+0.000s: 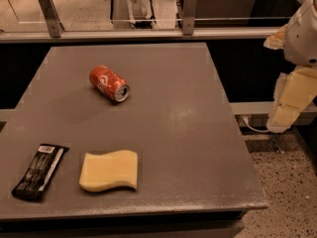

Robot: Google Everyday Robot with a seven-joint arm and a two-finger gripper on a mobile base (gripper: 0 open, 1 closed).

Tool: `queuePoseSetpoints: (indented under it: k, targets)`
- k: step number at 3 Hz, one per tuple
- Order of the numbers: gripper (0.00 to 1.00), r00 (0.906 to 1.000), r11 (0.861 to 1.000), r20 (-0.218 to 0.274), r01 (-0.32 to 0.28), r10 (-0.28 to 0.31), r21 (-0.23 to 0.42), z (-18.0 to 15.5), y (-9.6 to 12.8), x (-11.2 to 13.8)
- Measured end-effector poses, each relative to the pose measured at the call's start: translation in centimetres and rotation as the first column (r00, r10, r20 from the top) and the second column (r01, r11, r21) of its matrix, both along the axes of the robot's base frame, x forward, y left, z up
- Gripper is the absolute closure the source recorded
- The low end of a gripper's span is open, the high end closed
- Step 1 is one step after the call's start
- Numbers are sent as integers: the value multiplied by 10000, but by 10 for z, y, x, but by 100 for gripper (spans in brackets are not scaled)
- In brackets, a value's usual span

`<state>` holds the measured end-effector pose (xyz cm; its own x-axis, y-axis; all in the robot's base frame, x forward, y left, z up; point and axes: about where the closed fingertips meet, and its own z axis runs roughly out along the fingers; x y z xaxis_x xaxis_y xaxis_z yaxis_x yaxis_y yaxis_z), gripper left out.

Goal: Pick coke can

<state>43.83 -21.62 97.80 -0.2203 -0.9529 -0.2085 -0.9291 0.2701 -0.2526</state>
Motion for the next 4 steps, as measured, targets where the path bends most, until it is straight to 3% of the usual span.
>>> queuePoseSetpoints:
  k: [2, 3, 4]
  targets:
    - [0, 9999, 10000, 73, -97, 97, -2, 2, 4, 3]
    - [0, 9933, 9933, 112, -1155, 1154, 90, 2, 47, 24]
    - [0, 9573, 9559, 145, -2891, 2887, 516, -4, 125, 49]
